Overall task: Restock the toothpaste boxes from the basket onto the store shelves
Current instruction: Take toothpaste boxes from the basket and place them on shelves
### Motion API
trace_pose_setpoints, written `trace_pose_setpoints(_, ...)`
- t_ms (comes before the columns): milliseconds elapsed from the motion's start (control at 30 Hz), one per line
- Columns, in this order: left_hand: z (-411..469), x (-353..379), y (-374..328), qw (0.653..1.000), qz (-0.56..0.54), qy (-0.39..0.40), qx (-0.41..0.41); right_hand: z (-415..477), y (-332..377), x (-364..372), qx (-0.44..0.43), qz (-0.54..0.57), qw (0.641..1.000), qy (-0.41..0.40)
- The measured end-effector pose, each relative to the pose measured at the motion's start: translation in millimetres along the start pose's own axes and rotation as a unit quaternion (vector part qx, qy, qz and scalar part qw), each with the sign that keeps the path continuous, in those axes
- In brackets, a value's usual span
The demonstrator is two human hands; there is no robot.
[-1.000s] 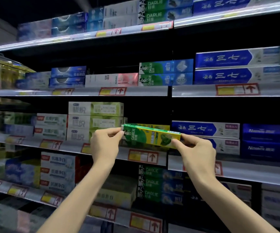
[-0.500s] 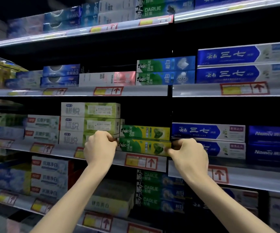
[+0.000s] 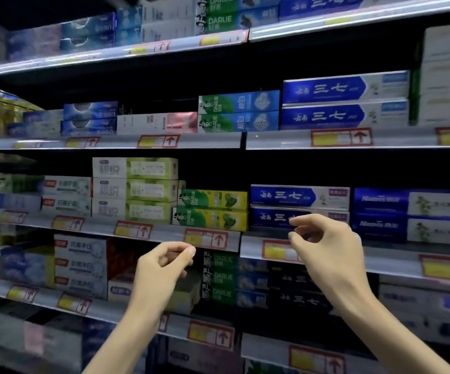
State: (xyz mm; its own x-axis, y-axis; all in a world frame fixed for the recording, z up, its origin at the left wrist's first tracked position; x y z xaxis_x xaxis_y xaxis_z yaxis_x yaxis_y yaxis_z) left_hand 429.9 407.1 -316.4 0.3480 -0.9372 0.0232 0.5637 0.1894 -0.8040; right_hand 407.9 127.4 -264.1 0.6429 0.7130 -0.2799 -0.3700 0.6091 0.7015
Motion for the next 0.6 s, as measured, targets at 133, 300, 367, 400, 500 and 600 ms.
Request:
trace_pose_setpoints(133,-53.2,31.3,-7.1,0.994,-0.077,0.057,-0.055,-33.4,-15.1,-49.9,0.016,0.046,0.997,0.052)
trace_pose_setpoints(300,-123.8,72.6,-5.3,0.985,-0.105,0.111,-0.085,-84.9,-54.1,-96.8,0.077,0.081,0.986,0.123)
trace_pose_setpoints(367,-151.0,86.7,0.3,0.982,-0.1,0.132,-0.086,-107.5,-74.7,-109.3,0.093,0.082,0.981,0.149)
trace_pose_setpoints(400,-163.8,93.3,4.5,0.981,-0.096,0.143,-0.086,-118.8,-85.7,-114.9,0.099,0.08,0.979,0.157)
trace_pose_setpoints(500,-199.5,110.7,19.1,0.978,-0.087,0.165,-0.097,-150.5,-117.4,-128.1,0.111,0.055,0.976,0.181)
trace_pose_setpoints(600,-230.9,127.3,36.5,0.973,-0.062,0.195,-0.107,-178.7,-149.1,-137.8,0.124,0.021,0.973,0.196)
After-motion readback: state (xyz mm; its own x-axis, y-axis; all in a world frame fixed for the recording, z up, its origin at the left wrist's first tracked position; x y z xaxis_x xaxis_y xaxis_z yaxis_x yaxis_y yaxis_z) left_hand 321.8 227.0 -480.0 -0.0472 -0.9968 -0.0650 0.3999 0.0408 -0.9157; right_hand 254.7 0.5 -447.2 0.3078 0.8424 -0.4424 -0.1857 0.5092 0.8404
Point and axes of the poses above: each hand's wrist, its own z-axis towards the middle knuckle, its own x-axis out of the palm, y = z × x, the point moved 3 cm from there along z, towards the middle knuckle, and after that the axes turned 10 degrees about x, right-handed, at the moved point
